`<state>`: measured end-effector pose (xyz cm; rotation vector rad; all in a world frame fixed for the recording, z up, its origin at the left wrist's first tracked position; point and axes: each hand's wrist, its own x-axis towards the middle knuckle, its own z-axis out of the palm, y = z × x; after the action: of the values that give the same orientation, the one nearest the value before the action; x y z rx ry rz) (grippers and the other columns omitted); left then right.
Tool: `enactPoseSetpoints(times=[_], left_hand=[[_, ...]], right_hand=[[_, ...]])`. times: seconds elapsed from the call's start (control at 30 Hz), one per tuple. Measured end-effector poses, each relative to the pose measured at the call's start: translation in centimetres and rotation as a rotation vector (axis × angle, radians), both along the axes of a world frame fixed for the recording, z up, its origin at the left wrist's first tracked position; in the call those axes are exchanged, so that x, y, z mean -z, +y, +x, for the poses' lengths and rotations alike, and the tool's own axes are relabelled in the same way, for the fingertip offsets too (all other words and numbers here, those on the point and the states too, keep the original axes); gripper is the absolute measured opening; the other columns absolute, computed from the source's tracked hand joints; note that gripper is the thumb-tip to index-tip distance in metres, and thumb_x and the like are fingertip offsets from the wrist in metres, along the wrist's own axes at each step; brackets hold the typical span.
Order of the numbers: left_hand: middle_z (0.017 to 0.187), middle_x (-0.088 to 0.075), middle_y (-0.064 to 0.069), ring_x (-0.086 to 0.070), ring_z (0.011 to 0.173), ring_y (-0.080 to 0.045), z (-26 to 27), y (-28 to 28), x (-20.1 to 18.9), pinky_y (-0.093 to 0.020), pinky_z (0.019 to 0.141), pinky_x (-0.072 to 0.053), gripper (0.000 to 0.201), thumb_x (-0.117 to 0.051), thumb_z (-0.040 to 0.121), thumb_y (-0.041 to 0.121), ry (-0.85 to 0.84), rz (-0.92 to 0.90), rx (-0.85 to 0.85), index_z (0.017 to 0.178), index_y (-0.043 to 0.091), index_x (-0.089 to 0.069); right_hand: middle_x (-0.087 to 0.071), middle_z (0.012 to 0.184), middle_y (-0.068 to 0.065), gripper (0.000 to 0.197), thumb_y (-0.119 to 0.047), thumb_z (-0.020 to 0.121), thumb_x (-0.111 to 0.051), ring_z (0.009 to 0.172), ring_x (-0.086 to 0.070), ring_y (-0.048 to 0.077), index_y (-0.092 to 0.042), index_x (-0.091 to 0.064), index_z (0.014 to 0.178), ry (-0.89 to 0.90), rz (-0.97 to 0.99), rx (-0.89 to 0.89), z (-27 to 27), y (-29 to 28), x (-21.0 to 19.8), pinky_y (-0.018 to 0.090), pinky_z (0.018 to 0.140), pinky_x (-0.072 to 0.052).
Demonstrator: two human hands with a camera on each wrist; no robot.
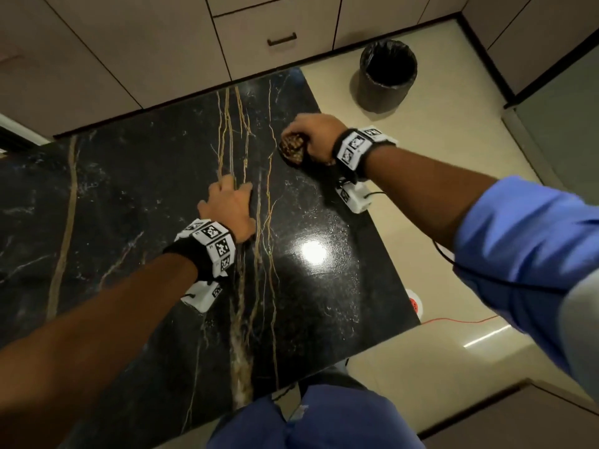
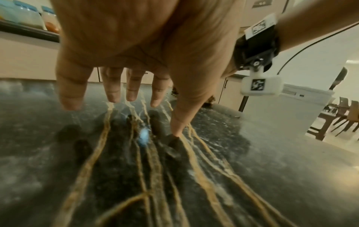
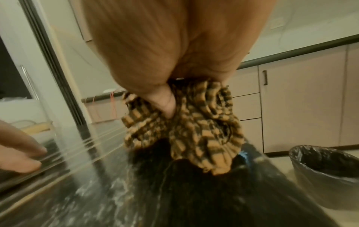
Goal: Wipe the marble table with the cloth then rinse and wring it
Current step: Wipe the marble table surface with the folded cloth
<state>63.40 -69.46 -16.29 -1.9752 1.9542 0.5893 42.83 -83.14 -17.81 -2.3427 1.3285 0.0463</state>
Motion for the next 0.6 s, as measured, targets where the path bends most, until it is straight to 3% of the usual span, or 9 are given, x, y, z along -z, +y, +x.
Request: enactPoseSetpoints(times=[0.07,0.17,0.27,0.37,0.43,0.5,0.6], left_hand=[[0.147,-0.027,-0.008,-0.029,0.133,-0.034,-0.7,0.9,0.3,-0.057,0.099,-0.04,0.071,-0.07,0.079,0.035,0.028,-0.005,-0.014,0.141,0.025,-0.037],[0.145,-0.029,-0.006,-0.03,0.133,-0.032,-1.5,2.1,0.4,-0.054,0.098,-0.04,0.066,-0.067,0.081,0.04,0.063,0.008,-0.01,0.139,0.025,-0.04],[0.145,-0.029,-0.006,-0.029,0.134,-0.031,-2.1,3.2,0.7,-0.055,0.099,-0.04,0.064,-0.066,0.081,0.042,0.105,0.005,0.003,0.137,0.025,-0.041],[0.147,-0.027,-0.005,-0.028,0.136,-0.03,-2.5,4.2,0.8,-0.056,0.101,-0.039,0.067,-0.067,0.08,0.044,0.133,0.038,0.021,0.138,0.027,-0.039],[0.149,-0.025,-0.005,-0.025,0.138,-0.029,-2.8,5.0,0.8,-0.057,0.103,-0.037,0.069,-0.067,0.08,0.043,0.134,0.063,0.032,0.14,0.028,-0.036],[0.151,-0.022,-0.006,-0.021,0.14,-0.029,-3.1,5.6,1.0,-0.06,0.104,-0.035,0.072,-0.069,0.079,0.042,0.124,0.064,0.055,0.141,0.029,-0.033],[0.154,-0.016,-0.006,-0.016,0.142,-0.031,-3.4,6.0,1.2,-0.062,0.104,-0.033,0.08,-0.07,0.077,0.045,0.099,0.072,0.065,0.143,0.03,-0.027]], right_hand=[[-0.056,0.125,0.007,0.052,-0.007,0.084,-0.057,0.115,-0.052,0.032,-0.027,-0.056,0.132,0.093,0.02,-0.094,1.0,0.2,0.3,0.037,0.096,-0.042],[-0.057,0.125,0.004,0.055,-0.006,0.082,-0.058,0.111,-0.051,0.029,-0.029,-0.057,0.132,0.065,0.022,-0.216,-0.3,3.4,0.1,0.039,0.093,-0.042],[-0.064,0.117,0.0,0.051,-0.003,0.079,-0.062,0.103,-0.053,0.023,-0.03,-0.066,0.123,0.022,0.106,-0.32,-3.6,9.0,-0.6,0.03,0.086,-0.04],[-0.067,0.113,-0.009,0.048,-0.001,0.077,-0.064,0.096,-0.051,0.013,-0.033,-0.071,0.112,0.086,0.255,-0.359,-7.4,13.7,-1.2,0.033,0.087,-0.046],[-0.068,0.114,-0.01,0.051,0.003,0.074,-0.062,0.1,-0.058,0.014,-0.033,-0.072,0.11,0.1,0.347,-0.323,-9.0,14.3,-1.5,0.034,0.088,-0.049],[-0.069,0.114,-0.006,0.056,0.007,0.073,-0.059,0.099,-0.062,0.017,-0.031,-0.072,0.112,0.03,0.365,-0.178,-9.5,13.2,-1.7,0.032,0.083,-0.052],[-0.069,0.112,-0.003,0.055,0.006,0.075,-0.056,0.101,-0.061,0.02,-0.03,-0.069,0.115,-0.099,0.177,0.026,-8.4,9.3,-1.3,0.038,0.085,-0.052]])
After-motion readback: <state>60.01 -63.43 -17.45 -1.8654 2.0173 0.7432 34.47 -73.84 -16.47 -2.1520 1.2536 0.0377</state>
